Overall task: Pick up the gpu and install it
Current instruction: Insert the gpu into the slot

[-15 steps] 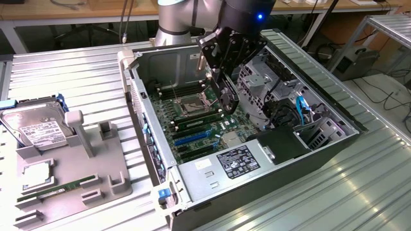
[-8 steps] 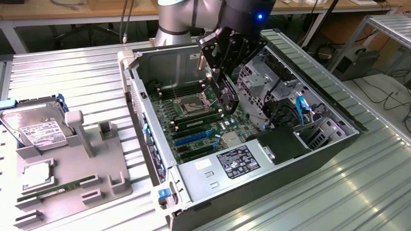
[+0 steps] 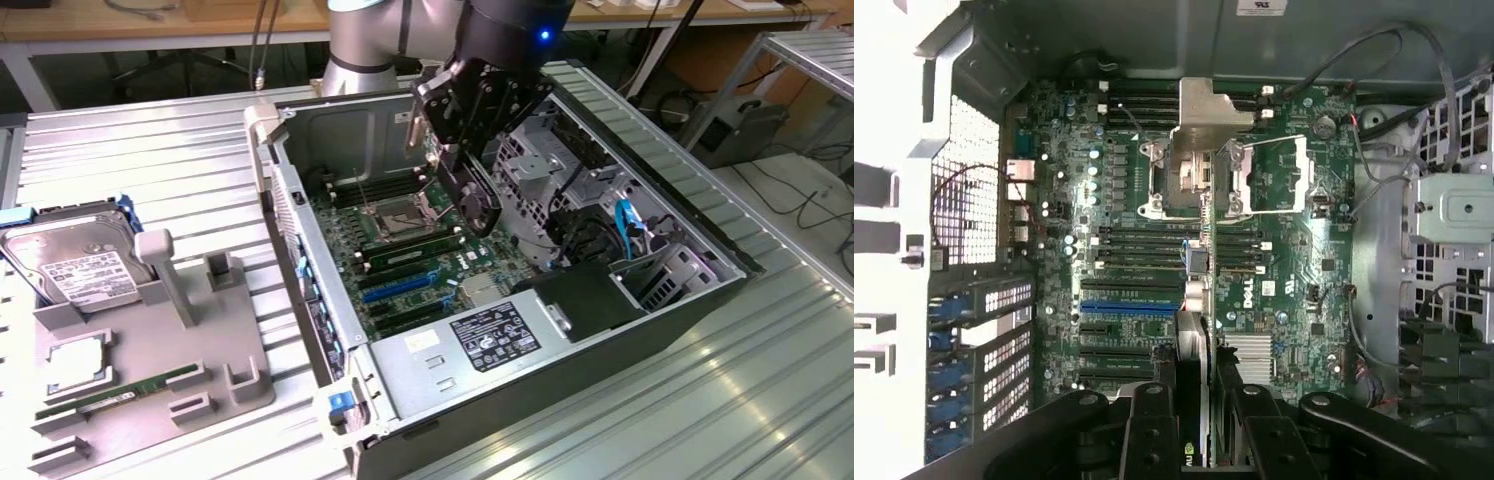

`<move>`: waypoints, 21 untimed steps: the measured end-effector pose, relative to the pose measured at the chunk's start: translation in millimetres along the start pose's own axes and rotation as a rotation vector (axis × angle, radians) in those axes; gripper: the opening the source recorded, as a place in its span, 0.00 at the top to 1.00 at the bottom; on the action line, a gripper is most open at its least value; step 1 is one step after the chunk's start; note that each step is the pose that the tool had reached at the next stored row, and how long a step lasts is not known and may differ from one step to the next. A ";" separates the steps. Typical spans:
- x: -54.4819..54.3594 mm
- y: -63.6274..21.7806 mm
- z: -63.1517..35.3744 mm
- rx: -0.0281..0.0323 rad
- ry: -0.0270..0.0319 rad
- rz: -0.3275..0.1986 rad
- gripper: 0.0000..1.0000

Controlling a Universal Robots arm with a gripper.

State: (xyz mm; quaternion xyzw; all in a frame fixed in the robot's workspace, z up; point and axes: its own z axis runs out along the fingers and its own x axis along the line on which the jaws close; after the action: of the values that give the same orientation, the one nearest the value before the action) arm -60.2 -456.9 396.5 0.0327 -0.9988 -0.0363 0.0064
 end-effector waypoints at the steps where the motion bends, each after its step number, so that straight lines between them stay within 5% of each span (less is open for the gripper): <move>1: 0.0 0.0 0.2 0.0002 0.0012 -0.020 0.74; 7: 0.0 -0.1 1.5 0.0026 0.0057 -0.185 0.74; 21: 0.0 -0.4 5.1 0.0048 0.0195 -0.451 0.74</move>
State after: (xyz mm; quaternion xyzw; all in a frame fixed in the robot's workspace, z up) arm -60.2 -457.0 391.3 0.2555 -0.9662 -0.0341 0.0077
